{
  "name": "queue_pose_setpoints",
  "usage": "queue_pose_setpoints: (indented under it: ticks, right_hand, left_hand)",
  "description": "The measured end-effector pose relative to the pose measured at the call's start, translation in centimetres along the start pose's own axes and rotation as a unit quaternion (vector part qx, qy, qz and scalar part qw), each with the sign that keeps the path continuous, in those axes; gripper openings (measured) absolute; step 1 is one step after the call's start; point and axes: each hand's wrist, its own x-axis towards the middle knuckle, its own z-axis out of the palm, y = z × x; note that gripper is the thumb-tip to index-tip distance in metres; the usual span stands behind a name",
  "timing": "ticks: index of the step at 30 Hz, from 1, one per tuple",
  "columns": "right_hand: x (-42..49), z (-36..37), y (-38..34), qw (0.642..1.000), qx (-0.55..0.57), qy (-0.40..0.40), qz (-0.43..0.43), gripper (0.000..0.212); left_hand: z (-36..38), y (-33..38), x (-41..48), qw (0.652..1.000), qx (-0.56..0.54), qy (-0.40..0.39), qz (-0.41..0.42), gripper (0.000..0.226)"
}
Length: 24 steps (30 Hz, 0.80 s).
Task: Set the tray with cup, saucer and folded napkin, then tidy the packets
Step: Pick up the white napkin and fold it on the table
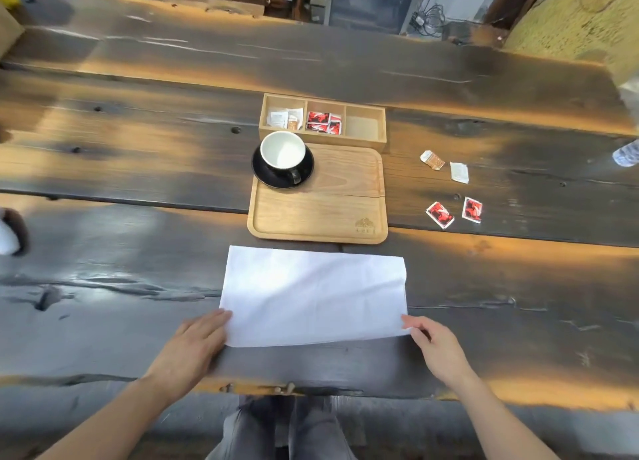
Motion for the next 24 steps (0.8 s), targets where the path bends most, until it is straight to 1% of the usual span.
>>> queue_pose_setpoints:
  ticks: [2, 4, 6, 8, 10, 13, 14, 16, 18, 20, 22, 24]
  right_hand:
    - [-0.2, -0.1, 0.4, 1.0, -0.008, -0.002, -0.011, 0.025]
    - [-0.4, -0.2, 0.7, 1.0, -0.009, -0.001, -0.025, 0.028]
    - [-0.7, -0.3, 1.1, 0.999, -0.025, -0.015, -0.037, 0.029]
    - [-0.7, -0.1, 1.2, 0.998, -0.053, -0.022, -0.039, 0.029]
    - [-0.1, 0.2, 0.6, 0.995, -0.089, 0.023, -0.039, 0.024]
    - [2.1, 0.3, -1.9, 0.989, -0.074, 0.124, -0.039, 0.014]
    - [3.1, 0.3, -2.9, 0.983, -0.095, 0.148, -0.054, 0.014]
    - [5.3, 0.8, -4.8, 0.959, -0.203, 0.166, -0.105, 0.03]
    - [6.7, 2.3, -6.6, 0.929, -0.306, 0.131, -0.161, 0.047]
    - [7.5, 4.2, -7.2, 0.909, -0.361, 0.083, -0.191, 0.061]
    - [8.4, 5.4, -6.2, 0.908, -0.382, 0.061, -0.163, 0.073]
    - [9.4, 5.5, -4.6, 0.91, -0.388, 0.067, -0.128, 0.081]
  left_hand:
    - [0.6, 0.1, -0.2, 1.0, 0.024, 0.006, 0.004, 0.015]
    - [1.0, 0.3, -0.3, 0.999, 0.04, 0.016, 0.013, 0.01]
    - [0.8, 0.9, -0.3, 0.999, 0.036, 0.01, 0.005, 0.015]
    - [0.1, 1.9, 0.2, 1.0, 0.012, 0.015, -0.024, 0.021]
    - [-0.9, 3.3, 1.6, 0.997, -0.033, 0.044, -0.048, 0.027]
    - [-2.5, 5.9, 5.3, 0.992, -0.066, 0.094, -0.043, 0.037]
    - [-2.9, 6.8, 6.7, 0.992, -0.066, 0.101, -0.038, 0.042]
    - [-3.4, 8.8, 9.6, 0.993, -0.057, 0.097, -0.031, 0.054]
    - [-3.1, 10.6, 12.0, 0.997, -0.037, 0.068, -0.032, 0.062]
    - [-2.0, 11.6, 13.9, 0.998, -0.011, 0.037, -0.045, 0.068]
    - [-0.6, 11.3, 15.0, 0.997, 0.005, 0.011, -0.076, 0.072]
    - [0.5, 10.2, 15.4, 0.994, 0.02, 0.011, -0.105, 0.078]
